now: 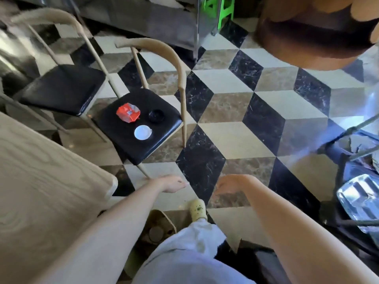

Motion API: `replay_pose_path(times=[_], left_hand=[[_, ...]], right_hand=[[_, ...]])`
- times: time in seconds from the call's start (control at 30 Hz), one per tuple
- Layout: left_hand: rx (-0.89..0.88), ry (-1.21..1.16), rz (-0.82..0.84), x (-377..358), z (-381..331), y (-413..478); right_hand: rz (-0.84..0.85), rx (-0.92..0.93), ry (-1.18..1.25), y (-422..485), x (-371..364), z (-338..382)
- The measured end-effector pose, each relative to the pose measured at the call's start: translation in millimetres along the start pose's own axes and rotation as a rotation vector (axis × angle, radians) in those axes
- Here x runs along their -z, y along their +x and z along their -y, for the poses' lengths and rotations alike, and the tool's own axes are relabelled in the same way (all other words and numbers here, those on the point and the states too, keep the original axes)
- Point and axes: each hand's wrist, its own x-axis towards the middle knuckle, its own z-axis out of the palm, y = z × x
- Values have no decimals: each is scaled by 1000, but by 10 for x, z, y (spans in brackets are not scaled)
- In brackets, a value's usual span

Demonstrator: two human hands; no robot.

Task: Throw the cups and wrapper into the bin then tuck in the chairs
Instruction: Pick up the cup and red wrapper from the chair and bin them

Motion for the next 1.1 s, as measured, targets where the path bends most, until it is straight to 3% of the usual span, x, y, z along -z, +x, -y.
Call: replay_pose_path(times=[0.2, 0.4, 0.67, 0.93, 1.1], left_hand=[[64, -102, 32, 519, -21, 438], [150, -236, -67, 1051, 172, 717], [407, -617, -189, 1422, 507, 927], [583, -921, -340, 1651, 675, 1185], [642, -1084, -393, 1814, 887, 1358]], right_hand=[[22, 7, -47, 445, 933, -163], [85, 77, -201, 853, 1711, 37], [249, 283, -589, 1539, 2765, 796], [331, 364, -561, 2065, 3676, 1653], [247, 400, -744, 2532, 3992, 1987]])
